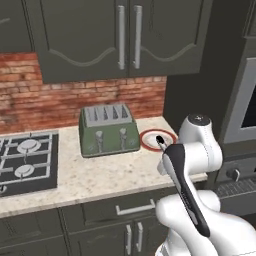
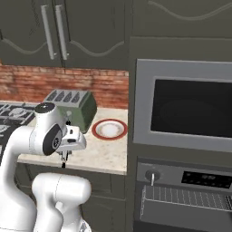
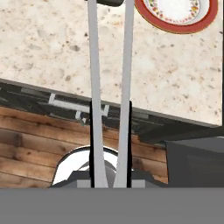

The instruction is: Pick up the tongs from the counter and place them near the plate next to the oven.

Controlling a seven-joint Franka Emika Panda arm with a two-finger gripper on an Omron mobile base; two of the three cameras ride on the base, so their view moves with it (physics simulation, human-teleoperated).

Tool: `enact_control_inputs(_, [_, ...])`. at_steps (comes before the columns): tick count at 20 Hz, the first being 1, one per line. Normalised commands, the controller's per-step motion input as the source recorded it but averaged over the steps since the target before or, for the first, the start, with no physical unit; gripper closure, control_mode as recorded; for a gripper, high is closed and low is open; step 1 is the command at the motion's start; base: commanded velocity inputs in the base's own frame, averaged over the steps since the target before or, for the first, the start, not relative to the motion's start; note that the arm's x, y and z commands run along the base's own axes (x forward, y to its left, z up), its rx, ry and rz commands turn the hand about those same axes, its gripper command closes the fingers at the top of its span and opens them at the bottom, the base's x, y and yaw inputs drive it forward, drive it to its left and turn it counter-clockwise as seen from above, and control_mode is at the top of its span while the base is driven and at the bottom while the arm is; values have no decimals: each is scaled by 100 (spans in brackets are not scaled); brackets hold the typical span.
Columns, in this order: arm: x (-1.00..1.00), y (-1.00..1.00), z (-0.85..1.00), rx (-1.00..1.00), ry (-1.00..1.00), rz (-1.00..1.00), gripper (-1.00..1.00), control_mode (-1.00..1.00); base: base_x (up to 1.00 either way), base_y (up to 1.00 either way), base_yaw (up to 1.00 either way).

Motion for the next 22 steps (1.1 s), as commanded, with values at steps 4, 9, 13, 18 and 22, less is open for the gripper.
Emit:
enact_control_inputs(4, [0, 0, 0, 0, 0, 0, 100, 100, 61, -26, 0])
enact_control_inputs(9, [0, 0, 0, 0, 0, 0, 100, 100, 58, -9, 0])
enact_control_inputs(13, [10, 0, -25, -2, -4, 0, 100, -100, 10, 0, 0])
enact_control_inputs(18, [4, -4, -40, -4, -11, 15, 100, -100, 0, 0, 0])
enact_control_inputs(22, [1, -1, -7, -7, -3, 20, 100, -100, 0, 0, 0])
